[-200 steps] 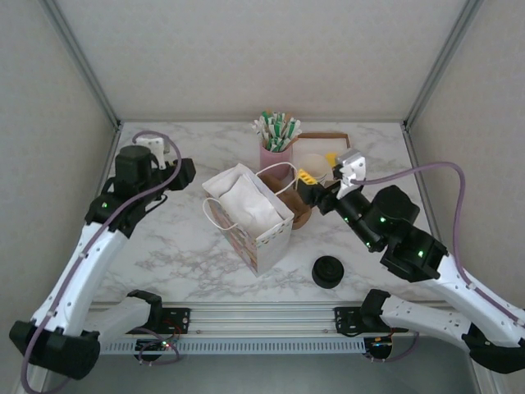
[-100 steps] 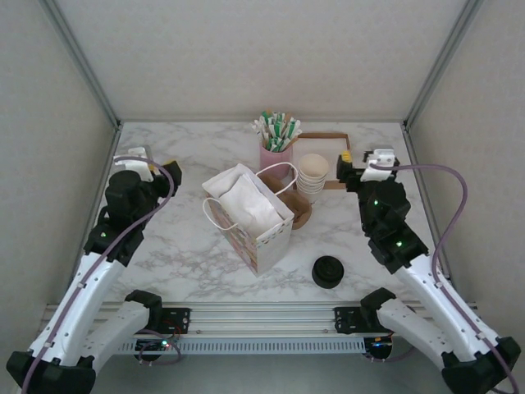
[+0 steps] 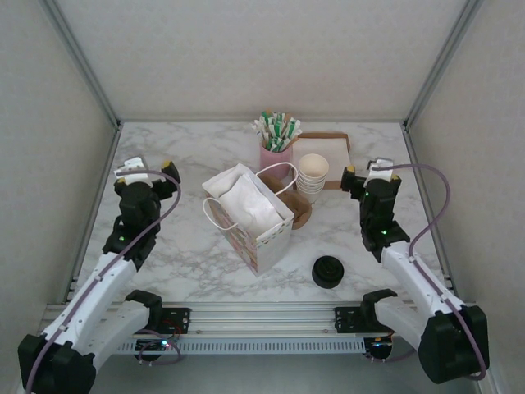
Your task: Pack the takeout coffee
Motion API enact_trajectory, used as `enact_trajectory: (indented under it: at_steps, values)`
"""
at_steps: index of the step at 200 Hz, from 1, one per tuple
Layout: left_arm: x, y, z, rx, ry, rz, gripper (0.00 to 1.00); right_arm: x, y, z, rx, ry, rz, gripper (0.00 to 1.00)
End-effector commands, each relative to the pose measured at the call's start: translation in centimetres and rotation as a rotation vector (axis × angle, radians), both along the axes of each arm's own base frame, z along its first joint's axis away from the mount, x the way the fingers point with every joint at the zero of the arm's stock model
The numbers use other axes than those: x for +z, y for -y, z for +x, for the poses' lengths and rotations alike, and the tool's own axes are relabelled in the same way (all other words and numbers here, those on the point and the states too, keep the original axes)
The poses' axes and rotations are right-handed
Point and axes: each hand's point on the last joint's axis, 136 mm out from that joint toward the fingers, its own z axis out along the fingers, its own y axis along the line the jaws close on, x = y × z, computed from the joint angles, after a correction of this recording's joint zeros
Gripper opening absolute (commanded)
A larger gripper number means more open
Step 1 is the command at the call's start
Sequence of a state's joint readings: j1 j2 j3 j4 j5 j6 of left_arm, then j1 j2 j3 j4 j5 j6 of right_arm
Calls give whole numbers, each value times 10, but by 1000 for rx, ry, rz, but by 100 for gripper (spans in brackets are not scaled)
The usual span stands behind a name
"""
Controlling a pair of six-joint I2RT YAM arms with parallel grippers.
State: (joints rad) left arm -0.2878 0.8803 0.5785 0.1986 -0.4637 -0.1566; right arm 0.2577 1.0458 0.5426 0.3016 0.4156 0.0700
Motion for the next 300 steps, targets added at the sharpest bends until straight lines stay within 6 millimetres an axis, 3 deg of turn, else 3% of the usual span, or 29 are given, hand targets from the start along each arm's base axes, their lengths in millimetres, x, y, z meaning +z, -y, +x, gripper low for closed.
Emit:
enact_trajectory:
  at_steps: [1,21,44,48,68,161,182,194,218,263,300]
  values:
    - [-2,-2,7,8,49,2,100,-24,0,7,-4,-24,-12,99]
    - [-20,-1,13,12,5,33,100,-47,4,6,-20,-47,-22,99]
    - [-35,-16,15,79,-3,42,100,-40,4,9,-23,-5,-31,99]
    - [-39,-19,15,96,-15,41,100,-51,6,3,-24,-28,-40,99]
    - [-52,-31,18,165,-67,27,100,-55,10,5,-51,-22,-39,99]
    - [-117,-43,30,181,-239,104,100,-59,5,14,13,-29,-52,99]
    - [-131,-44,32,185,-278,128,100,-75,21,19,-80,-140,-93,99]
    - [-135,-44,33,180,-281,146,100,-84,21,23,-81,-177,-97,99]
    - [-141,-47,39,189,-302,163,100,-94,0,33,34,-191,-79,99]
    - [-132,-54,41,193,-199,145,100,-102,8,36,13,-181,-80,99]
    - [-145,-56,47,186,-203,132,100,-99,22,33,-28,-158,-31,99]
